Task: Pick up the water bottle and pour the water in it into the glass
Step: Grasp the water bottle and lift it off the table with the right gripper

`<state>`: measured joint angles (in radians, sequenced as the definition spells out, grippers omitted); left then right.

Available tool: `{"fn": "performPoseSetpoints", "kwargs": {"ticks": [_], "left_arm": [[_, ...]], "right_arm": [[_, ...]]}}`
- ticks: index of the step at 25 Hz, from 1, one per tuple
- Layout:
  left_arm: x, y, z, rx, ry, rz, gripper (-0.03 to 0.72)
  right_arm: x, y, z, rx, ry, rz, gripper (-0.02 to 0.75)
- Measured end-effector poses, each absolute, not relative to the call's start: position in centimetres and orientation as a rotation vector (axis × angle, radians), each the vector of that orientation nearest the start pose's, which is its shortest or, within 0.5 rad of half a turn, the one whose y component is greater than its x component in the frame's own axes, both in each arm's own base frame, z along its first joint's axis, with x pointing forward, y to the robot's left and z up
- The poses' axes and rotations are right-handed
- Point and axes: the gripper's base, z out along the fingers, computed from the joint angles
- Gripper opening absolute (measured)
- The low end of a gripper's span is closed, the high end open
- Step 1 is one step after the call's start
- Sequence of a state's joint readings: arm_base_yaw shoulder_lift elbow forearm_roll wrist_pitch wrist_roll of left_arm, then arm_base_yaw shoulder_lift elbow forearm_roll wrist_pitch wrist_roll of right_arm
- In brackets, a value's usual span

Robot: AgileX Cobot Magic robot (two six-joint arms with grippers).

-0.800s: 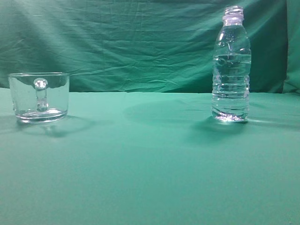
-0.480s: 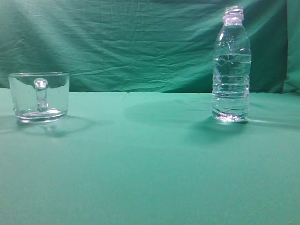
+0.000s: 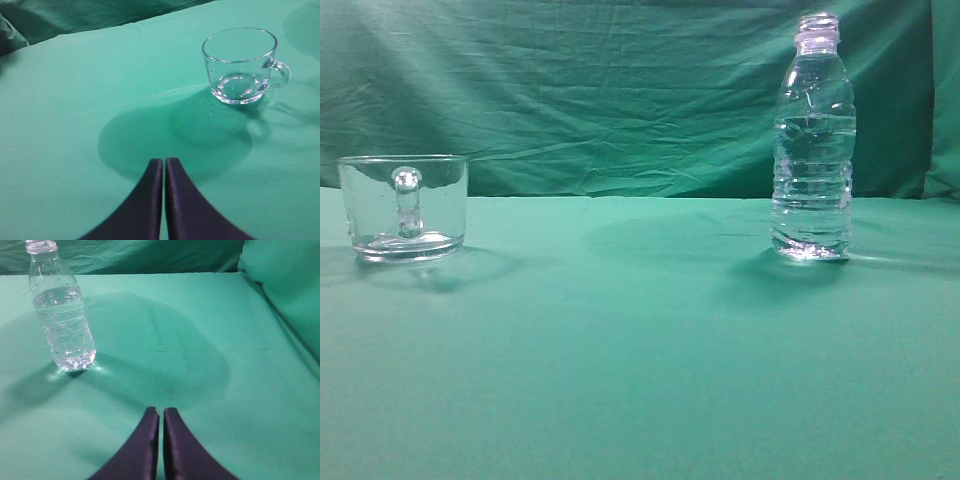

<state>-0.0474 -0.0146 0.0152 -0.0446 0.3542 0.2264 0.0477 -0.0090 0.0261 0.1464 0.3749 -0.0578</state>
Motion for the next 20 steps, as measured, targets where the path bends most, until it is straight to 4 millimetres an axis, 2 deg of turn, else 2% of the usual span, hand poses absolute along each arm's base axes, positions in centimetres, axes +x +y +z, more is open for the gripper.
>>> {"fn": "performPoseSetpoints", "kwargs": {"ticks": [8, 13, 16, 20], "left_arm": [[5.3, -0.4, 17.7, 0.224, 1.825, 0.082, 0.000], [5.3, -0.4, 17.7, 0.224, 1.825, 0.082, 0.000], [5.3, -0.4, 17.7, 0.224, 1.825, 0.082, 0.000], [5.3, -0.4, 17.7, 0.224, 1.825, 0.082, 0.000]], "right_arm": [[5.3, 0.8, 17.3, 0.006, 1.854, 0.153, 0.000], [5.6, 0.7, 19.0, 0.142, 1.666, 0.277, 0.000], [5.7, 0.4, 19.9, 0.169, 1.557, 0.275, 0.000], [5.6, 0.4, 20.8, 0.147, 1.511, 0.247, 0.000]]}}
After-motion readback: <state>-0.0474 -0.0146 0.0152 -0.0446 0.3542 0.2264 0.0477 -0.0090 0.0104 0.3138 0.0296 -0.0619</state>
